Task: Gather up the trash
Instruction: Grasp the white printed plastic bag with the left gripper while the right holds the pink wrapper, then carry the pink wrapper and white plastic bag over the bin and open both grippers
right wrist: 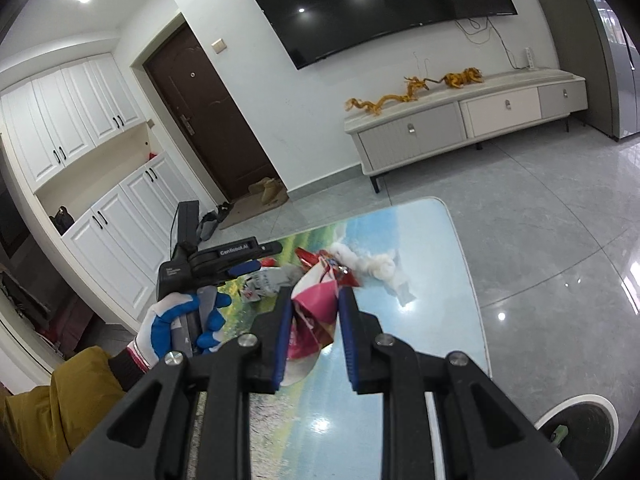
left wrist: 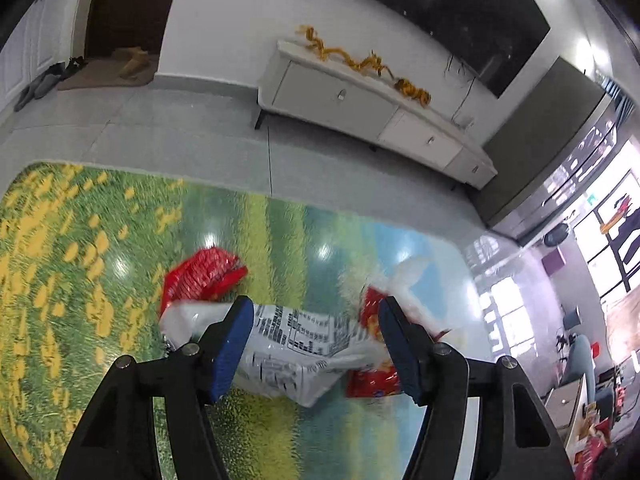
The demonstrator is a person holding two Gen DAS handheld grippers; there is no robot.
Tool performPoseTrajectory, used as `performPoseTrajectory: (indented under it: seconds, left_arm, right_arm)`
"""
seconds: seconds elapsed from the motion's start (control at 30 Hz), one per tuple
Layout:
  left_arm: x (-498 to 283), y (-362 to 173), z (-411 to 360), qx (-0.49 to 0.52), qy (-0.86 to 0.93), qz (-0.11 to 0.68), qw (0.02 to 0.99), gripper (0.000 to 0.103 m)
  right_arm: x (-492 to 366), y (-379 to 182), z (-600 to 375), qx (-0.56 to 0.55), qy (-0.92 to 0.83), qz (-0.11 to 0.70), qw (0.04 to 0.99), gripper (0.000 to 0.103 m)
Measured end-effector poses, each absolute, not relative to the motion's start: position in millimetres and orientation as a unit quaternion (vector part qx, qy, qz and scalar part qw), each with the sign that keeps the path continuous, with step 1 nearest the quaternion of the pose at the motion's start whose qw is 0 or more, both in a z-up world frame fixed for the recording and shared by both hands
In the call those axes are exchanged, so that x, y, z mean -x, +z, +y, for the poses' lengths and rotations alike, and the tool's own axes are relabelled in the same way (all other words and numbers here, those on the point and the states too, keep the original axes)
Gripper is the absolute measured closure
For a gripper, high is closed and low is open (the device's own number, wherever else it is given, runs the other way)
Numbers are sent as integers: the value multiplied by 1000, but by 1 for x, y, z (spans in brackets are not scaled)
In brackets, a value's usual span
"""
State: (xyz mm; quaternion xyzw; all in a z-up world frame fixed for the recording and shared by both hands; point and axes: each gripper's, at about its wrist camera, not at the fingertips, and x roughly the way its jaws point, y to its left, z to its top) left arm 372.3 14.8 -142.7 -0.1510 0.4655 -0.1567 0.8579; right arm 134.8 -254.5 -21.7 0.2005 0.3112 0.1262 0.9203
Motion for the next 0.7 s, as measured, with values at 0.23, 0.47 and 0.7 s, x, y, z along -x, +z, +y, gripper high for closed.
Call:
performPoseTrajectory:
  seconds: [0.23,0.47,0.7]
  left_arm:
    - [-336,-145,14,89,-214,470,852,25]
    - [-286,-142,10,16,-239,476,846,21]
    - [-252,-147,2,-48,-205,468,859,51]
  right_arm:
    - [-136,-39,-259,-210,129,323,914,81]
    - [-123,-47,-257,-210,128,329,912,81]
    - [-99,-44,-261,-211,118,325,914,81]
